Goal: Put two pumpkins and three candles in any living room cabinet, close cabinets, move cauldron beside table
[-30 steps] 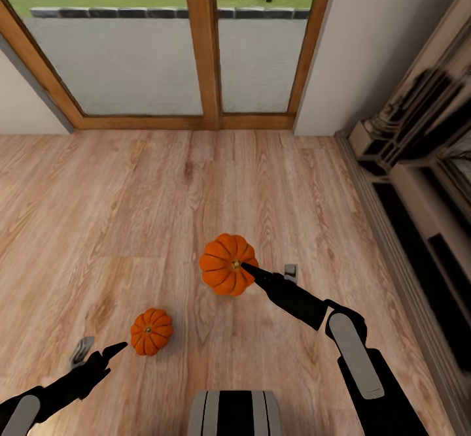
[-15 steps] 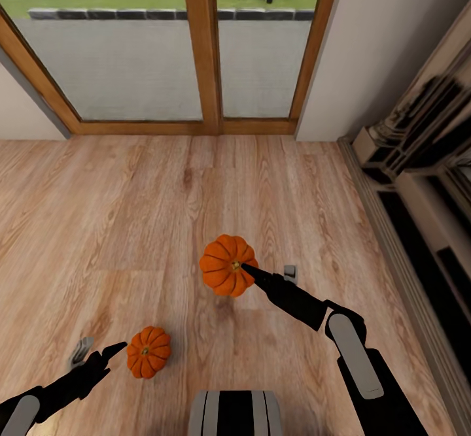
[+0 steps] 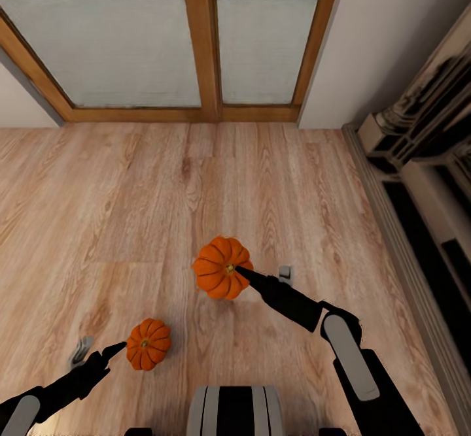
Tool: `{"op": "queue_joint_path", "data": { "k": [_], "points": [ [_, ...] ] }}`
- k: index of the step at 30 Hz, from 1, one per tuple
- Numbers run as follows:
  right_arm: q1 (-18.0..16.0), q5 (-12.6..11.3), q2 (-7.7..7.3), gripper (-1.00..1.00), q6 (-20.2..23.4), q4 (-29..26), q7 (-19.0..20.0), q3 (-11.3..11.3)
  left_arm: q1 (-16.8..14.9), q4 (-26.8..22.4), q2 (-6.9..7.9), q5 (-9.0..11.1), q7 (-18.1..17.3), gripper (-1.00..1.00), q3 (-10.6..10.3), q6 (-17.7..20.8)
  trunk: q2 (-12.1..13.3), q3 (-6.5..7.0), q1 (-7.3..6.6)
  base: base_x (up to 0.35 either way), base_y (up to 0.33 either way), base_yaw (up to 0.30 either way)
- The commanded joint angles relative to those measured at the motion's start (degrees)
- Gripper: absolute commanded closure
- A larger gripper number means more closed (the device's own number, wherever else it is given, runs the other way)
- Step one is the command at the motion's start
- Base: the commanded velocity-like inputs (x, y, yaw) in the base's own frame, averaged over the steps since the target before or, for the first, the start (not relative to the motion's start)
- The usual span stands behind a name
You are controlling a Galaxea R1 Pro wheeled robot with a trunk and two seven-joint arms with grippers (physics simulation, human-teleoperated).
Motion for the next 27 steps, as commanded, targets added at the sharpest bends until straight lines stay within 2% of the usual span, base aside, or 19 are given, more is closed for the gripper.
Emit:
{"op": "queue_joint_path", "data": {
  "k": [1,4,7,12,16,18,19,22,25,27],
  "points": [
    [-0.01,-0.17,-0.02,1.0,-0.55,-0.04,-0.17,0.5,-0.01,0.0,-0.03,0.02,0.0,-1.0,-0.01,0.0,-0.02,-0.23,0.02,0.0,0.0,0.0],
    [-0.01,-0.02,-0.07,1.0,-1.45,-0.08,-0.18,2.07,0.0,0.0,-0.03,0.02,0.0,-1.0,-0.05,-0.03,-0.06,-0.89,0.1,0.0,0.0,0.0],
    [-0.01,0.02,-0.09,1.0,-1.79,-0.09,-0.12,2.7,0.0,0.0,-0.01,0.02,0.0,-1.0,-0.05,0.0,-0.1,-1.56,0.18,0.0,0.0,0.0],
    [-0.01,-0.09,-0.13,1.0,-1.83,-0.06,0.23,2.71,0.0,0.0,0.05,0.02,0.0,-1.0,-0.02,-0.02,-0.1,-1.56,0.18,0.0,0.0,0.0],
    [-0.01,-0.58,-0.81,1.0,-1.63,0.04,1.02,2.17,0.0,0.0,0.08,0.02,0.0,-1.0,-0.01,0.01,-0.1,-1.56,0.18,0.0,0.0,0.0],
    [-0.01,-0.68,-1.15,1.0,-1.4,0.07,3.09,0.8,0.0,0.0,0.09,0.02,0.0,-1.0,0.0,0.01,-0.1,-1.56,0.18,0.0,0.0,0.0],
    [-0.01,-0.71,-1.4,1.0,-1.08,0.11,6.61,-1.14,0.0,0.0,0.09,0.03,0.0,-1.0,0.0,0.0,-0.1,-1.56,0.18,0.0,0.0,0.0],
    [0.19,-0.68,-2.01,1.0,-0.87,0.28,10.81,-2.85,0.0,-0.02,0.09,0.03,0.0,-1.0,-0.01,0.02,-0.1,-1.56,0.18,0.0,0.0,0.0],
    [0.8,-0.77,-3.62,1.0,-0.83,0.46,13.07,-3.58,0.0,-0.01,0.09,0.03,0.0,-1.0,0.0,0.03,-0.1,-1.56,0.18,0.0,0.0,0.0],
    [0.92,-0.81,-4.17,1.0,-0.85,0.49,13.49,-3.71,0.0,-0.01,0.09,0.02,0.0,-1.0,0.0,-0.01,-0.11,-1.78,0.2,0.0,0.0,0.0]
  ]
}}
